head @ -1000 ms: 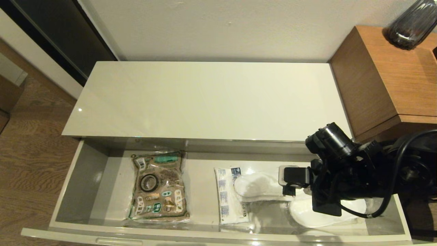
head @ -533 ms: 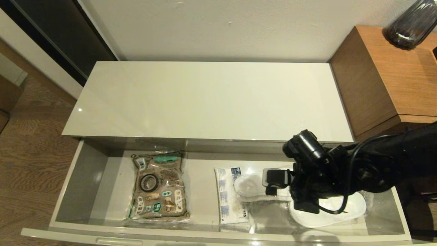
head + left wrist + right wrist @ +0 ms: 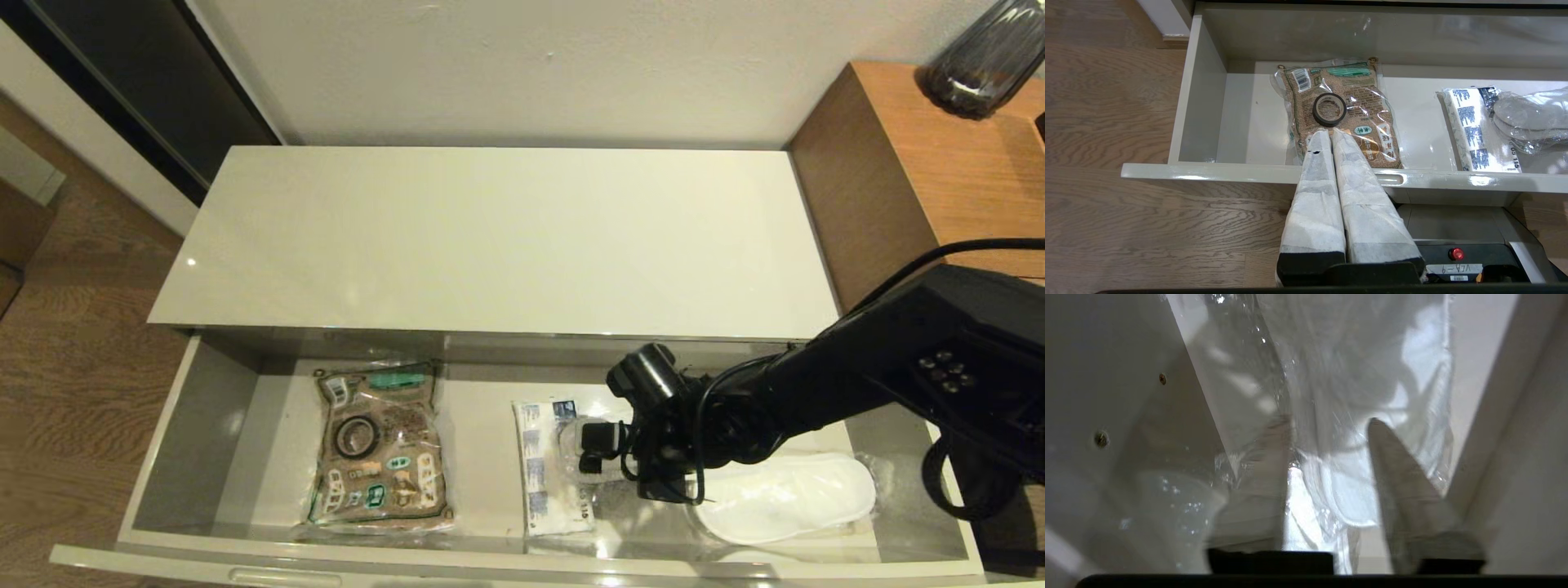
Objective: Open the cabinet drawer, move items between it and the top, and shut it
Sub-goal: Take out the disposable slippers from the drawer
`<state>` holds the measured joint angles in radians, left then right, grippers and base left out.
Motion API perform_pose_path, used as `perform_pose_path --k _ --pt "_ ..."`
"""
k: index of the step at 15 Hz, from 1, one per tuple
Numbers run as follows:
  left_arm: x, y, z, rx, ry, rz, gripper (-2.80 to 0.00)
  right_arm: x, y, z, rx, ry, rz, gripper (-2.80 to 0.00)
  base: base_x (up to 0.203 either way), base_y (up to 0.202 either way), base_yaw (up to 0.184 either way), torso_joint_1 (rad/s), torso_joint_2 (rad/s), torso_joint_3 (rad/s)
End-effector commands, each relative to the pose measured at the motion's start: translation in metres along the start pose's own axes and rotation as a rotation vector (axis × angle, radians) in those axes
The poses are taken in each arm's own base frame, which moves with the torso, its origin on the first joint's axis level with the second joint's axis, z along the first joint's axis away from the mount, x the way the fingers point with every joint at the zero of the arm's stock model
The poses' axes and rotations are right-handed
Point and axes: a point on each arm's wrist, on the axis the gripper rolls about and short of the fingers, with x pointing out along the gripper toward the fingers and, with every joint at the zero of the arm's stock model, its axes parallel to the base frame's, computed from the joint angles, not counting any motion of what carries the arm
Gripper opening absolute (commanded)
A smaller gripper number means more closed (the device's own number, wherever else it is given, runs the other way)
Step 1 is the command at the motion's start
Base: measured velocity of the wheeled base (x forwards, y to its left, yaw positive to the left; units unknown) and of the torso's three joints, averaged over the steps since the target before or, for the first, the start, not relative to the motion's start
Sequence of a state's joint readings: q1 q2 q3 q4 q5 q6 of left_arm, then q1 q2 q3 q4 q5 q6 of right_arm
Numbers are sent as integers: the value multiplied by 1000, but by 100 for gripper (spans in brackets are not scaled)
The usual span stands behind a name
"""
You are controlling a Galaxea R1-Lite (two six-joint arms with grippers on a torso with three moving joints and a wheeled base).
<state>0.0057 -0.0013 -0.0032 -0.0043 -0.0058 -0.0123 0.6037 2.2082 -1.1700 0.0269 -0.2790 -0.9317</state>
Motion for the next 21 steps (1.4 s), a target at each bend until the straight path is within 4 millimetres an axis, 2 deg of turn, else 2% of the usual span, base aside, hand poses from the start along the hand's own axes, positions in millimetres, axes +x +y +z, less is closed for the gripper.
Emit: perform_pose_path --k 1,8,12,17,18,21 --pt "0 0 0 0 1 0 -280 18 6 2 -14 19 25 0 0 0 0 0 0 0" --pt "0 0 0 0 1 0 -280 41 2 7 0 15 -8 0 0 0 0 0 0 0" --pt "0 0 0 0 1 0 -280 71 5 14 28 -6 -109 0 0 0 0 0 0 0" --pt "0 0 0 0 1 0 -280 75 7 13 38 3 -112 0 0 0 0 0 0 0" --pt "0 0 0 0 1 0 -280 74 7 13 37 4 -111 -280 0 0 0 0 0 0" --pt "0 0 0 0 1 0 -280 68 4 13 39 0 -118 -280 0 0 0 0 0 0"
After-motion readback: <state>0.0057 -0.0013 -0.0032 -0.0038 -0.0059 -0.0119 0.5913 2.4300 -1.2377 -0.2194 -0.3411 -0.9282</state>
